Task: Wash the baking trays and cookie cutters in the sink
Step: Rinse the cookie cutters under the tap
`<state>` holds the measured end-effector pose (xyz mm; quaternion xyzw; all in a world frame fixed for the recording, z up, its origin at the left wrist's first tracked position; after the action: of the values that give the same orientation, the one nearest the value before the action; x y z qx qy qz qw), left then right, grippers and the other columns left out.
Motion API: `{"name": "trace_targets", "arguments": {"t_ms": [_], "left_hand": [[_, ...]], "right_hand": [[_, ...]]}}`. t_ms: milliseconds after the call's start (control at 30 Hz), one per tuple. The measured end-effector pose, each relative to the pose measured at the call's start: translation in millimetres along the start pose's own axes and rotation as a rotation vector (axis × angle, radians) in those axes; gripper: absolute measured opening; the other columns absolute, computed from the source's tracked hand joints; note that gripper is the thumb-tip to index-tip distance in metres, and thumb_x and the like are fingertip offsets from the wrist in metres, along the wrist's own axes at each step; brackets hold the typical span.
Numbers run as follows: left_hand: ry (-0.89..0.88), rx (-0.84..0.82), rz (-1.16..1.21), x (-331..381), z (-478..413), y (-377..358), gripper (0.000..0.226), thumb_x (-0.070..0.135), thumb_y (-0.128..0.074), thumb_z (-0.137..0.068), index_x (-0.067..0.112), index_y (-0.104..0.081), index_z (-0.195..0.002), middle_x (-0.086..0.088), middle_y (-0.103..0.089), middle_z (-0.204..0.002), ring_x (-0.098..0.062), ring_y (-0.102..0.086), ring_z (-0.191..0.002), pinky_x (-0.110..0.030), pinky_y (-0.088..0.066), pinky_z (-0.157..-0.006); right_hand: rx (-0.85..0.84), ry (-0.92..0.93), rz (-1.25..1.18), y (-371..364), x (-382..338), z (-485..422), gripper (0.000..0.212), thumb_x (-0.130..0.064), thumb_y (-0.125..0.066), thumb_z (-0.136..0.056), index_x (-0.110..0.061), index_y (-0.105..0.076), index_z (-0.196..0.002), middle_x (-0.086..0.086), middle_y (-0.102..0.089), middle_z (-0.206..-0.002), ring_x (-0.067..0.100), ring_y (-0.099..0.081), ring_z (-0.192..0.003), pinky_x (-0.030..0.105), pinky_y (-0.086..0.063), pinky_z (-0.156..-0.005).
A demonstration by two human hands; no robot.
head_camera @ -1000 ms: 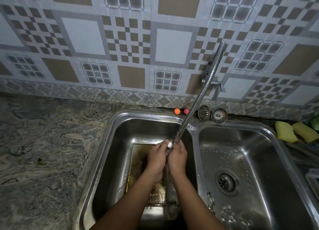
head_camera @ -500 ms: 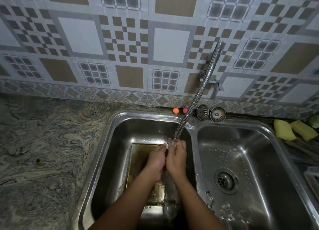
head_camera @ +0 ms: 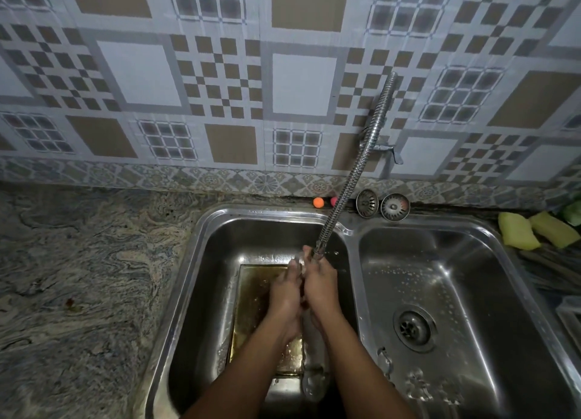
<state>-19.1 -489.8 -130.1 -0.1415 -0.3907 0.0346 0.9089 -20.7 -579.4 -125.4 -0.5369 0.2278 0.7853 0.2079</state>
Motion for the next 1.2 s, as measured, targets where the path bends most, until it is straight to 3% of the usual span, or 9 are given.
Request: {"name": "trace_targets", "arguments": {"t_ms": [100, 200, 367, 533, 667, 867, 967, 1067, 1200], "left_hand": [[0.036, 0.025, 0.051, -7.2, -2.4, 1.5, 0.044, 0.046, -0.05, -0.1, 0.008, -0.071, -0.107, -0.017, -0.075, -0.099, -0.029, -0.072, -0.085, -0.041, -0.056, -0.078], [0.062, 0.056, 0.069, -4.0, -7.0, 2.8, 0.049, 0.045, -0.054, -0.098, -0.001, -0.068, -0.105, -0.016, -0.074, -0.092, -0.03, -0.07, -0.079, -0.04, -0.056, -0.071], [0.05, -0.108, 0.123, 2.4, 1.6, -6.3, 0.041, 0.038, -0.065, -0.09, 0.003, -0.071, -0.111, -0.019, -0.074, -0.107, -0.029, -0.071, -0.102, -0.043, -0.053, -0.097], [0.192, -0.129, 0.094, -2.6, -9.2, 4.3, 0.062, 0.06, -0.037, -0.099, 0.011, -0.071, -0.115, -0.001, -0.066, -0.07, -0.015, -0.063, -0.069, -0.033, -0.044, -0.073], [0.178, -0.063, -0.095, -7.4, -8.8, 9.4, 0.056, 0.053, -0.039, -0.101, 0.007, -0.07, -0.098, 0.002, -0.061, -0.061, -0.012, -0.053, -0.055, -0.027, -0.041, -0.058], [-0.044, -0.072, -0.169, 3.8, -6.2, 0.4, 0.041, 0.053, -0.064, -0.088, 0.015, -0.077, -0.096, -0.002, -0.073, -0.073, -0.011, -0.061, -0.057, -0.021, -0.042, -0.05], [-0.004, -0.051, -0.067, 4.7, -6.5, 4.7, 0.046, 0.05, -0.055, -0.096, 0.009, -0.076, -0.099, -0.009, -0.075, -0.083, -0.016, -0.07, -0.069, -0.025, -0.05, -0.058], [0.124, -0.084, 0.106, -3.5, -6.8, 4.9, 0.053, 0.047, -0.04, -0.103, 0.004, -0.071, -0.11, -0.015, -0.076, -0.1, -0.026, -0.07, -0.1, -0.033, -0.053, -0.077], [0.141, -0.102, 0.124, -11.7, -1.1, 4.7, 0.048, 0.042, -0.038, -0.104, 0.006, -0.069, -0.108, -0.009, -0.076, -0.085, -0.019, -0.069, -0.079, -0.031, -0.051, -0.066]], "right_hand": [[0.03, -0.031, -0.029, 0.8, -3.3, 1.9, 0.023, -0.031, -0.047, -0.1, -0.02, -0.064, -0.088, 0.008, -0.068, -0.077, 0.023, -0.064, -0.071, 0.038, -0.051, -0.066], [0.122, 0.097, 0.029, 4.6, -7.5, 6.6, 0.024, -0.025, -0.042, -0.102, -0.019, -0.057, -0.084, 0.013, -0.064, -0.083, 0.03, -0.063, -0.076, 0.043, -0.05, -0.067], [0.159, 0.233, 0.063, 10.2, -13.2, 17.2, 0.028, -0.02, -0.048, -0.101, -0.026, -0.061, -0.078, 0.002, -0.065, -0.072, 0.016, -0.063, -0.067, 0.036, -0.05, -0.059], [-0.015, 0.21, -0.025, 6.9, -19.1, 20.6, 0.033, -0.022, -0.051, -0.102, -0.001, -0.067, -0.082, 0.005, -0.07, -0.072, 0.007, -0.066, -0.063, 0.025, -0.049, -0.055], [0.033, 0.197, 0.04, 11.0, -12.0, 18.9, 0.027, -0.019, -0.048, -0.102, -0.005, -0.064, -0.086, 0.003, -0.064, -0.067, 0.005, -0.057, -0.054, 0.025, -0.046, -0.051], [0.196, 0.273, 0.207, 20.4, -17.1, 13.1, 0.028, -0.015, -0.051, -0.099, -0.017, -0.056, -0.072, -0.002, -0.057, -0.065, 0.008, -0.051, -0.054, 0.027, -0.036, -0.052], [0.081, 0.304, 0.114, 5.4, -18.4, 18.3, 0.022, -0.019, -0.045, -0.102, -0.023, -0.063, -0.09, -0.005, -0.061, -0.093, 0.006, -0.061, -0.081, 0.026, -0.05, -0.07], [-0.002, 0.313, 0.105, -0.8, -16.1, 22.2, 0.024, -0.024, -0.043, -0.104, -0.022, -0.065, -0.113, -0.014, -0.059, -0.114, -0.008, -0.056, -0.104, 0.009, -0.045, -0.086], [0.064, 0.278, 0.043, 6.5, -17.2, 18.9, 0.024, -0.02, -0.051, -0.101, -0.015, -0.071, -0.089, -0.003, -0.069, -0.08, 0.004, -0.064, -0.069, 0.018, -0.048, -0.059]]}}
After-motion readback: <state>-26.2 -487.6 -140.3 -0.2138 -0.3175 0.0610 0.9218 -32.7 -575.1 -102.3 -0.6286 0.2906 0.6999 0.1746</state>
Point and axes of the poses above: each hand's wrist, its own z-axis away from the middle knuckle, its own y-axis out of the back of the hand, x = y × z, the point moved 7 cm from there along -z, towards the middle knuckle
